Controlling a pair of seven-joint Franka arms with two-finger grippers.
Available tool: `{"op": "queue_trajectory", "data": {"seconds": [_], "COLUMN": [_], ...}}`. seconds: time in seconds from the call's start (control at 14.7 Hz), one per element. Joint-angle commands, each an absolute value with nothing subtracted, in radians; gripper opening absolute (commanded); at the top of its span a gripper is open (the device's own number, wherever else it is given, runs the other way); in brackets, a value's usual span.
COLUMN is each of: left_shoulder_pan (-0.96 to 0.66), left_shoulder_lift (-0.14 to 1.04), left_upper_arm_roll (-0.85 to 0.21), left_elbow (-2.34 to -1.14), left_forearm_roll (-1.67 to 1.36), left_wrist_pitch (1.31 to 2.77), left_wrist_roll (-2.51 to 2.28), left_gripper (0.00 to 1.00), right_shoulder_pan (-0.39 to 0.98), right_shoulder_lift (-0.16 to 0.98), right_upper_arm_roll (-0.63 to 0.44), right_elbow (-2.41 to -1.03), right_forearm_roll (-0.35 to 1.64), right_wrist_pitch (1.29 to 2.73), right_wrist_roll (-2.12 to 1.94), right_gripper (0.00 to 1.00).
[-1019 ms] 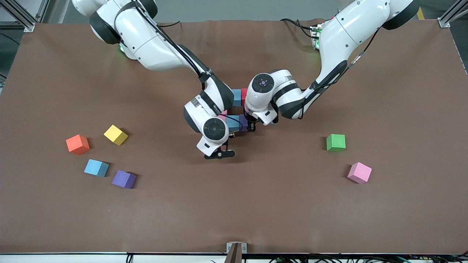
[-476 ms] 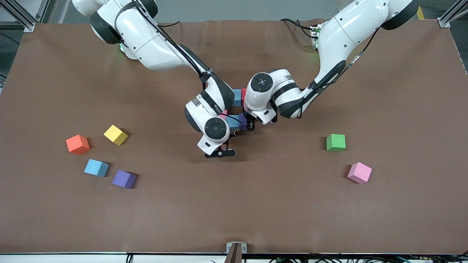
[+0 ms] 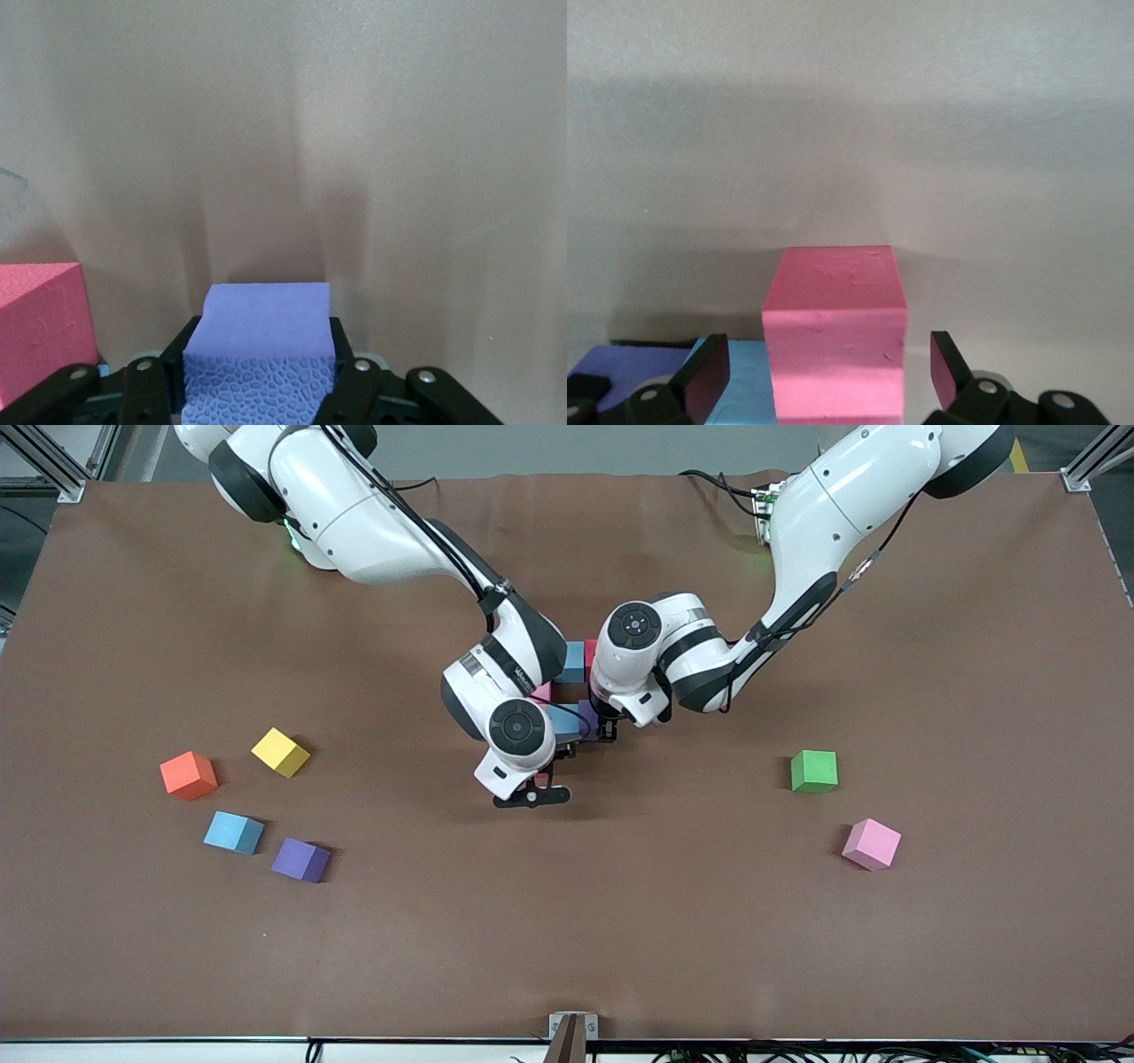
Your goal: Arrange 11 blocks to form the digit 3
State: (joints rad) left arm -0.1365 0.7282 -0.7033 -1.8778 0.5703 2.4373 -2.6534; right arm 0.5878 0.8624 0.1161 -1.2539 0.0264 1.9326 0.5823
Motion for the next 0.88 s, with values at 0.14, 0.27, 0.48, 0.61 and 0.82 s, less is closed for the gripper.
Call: {"op": "queue_trajectory", "data": {"seconds": [0.14,0.27,0.48,0.61,0.82], "left_shoulder_pan": [-0.138,-0.137,-0.127,-0.101,-0.001], "left_shoulder_lift": [0.727,0.721,0.7,0.675,0.623], "left_upper_arm_roll": [-0.703,-0.703,-0.709,-0.748,-0.883], "left_elbow": [-1.884,-1.885,-1.887,-1.891,-1.893], "left_forearm_roll": [0.591,0.591,0.591,0.589,0.578], "left_wrist_pitch": [2.453,2.447,2.439,2.412,2.285], "left_wrist_roll": [-2.655,-2.655,-2.658,-2.66,-2.657], "left_gripper": [1.0,1.0,1.0,1.0,1.0], "right_shoulder_pan": [0.562,0.531,0.46,0.407,0.298], "right_shoulder_lift": [0.769,0.73,0.686,0.672,0.672], "right_upper_arm_roll": [0.098,0.092,0.074,0.038,0.037], "right_elbow": [-1.287,-1.272,-1.259,-1.259,-1.259], "right_forearm_roll": [0.015,0.015,0.011,0.011,0.012], "right_wrist_pitch": [1.882,1.844,1.795,1.795,1.801], "right_wrist_roll": [0.595,0.589,0.595,0.586,0.583], "right_gripper": [1.0,1.0,1.0,1.0,1.0]}}
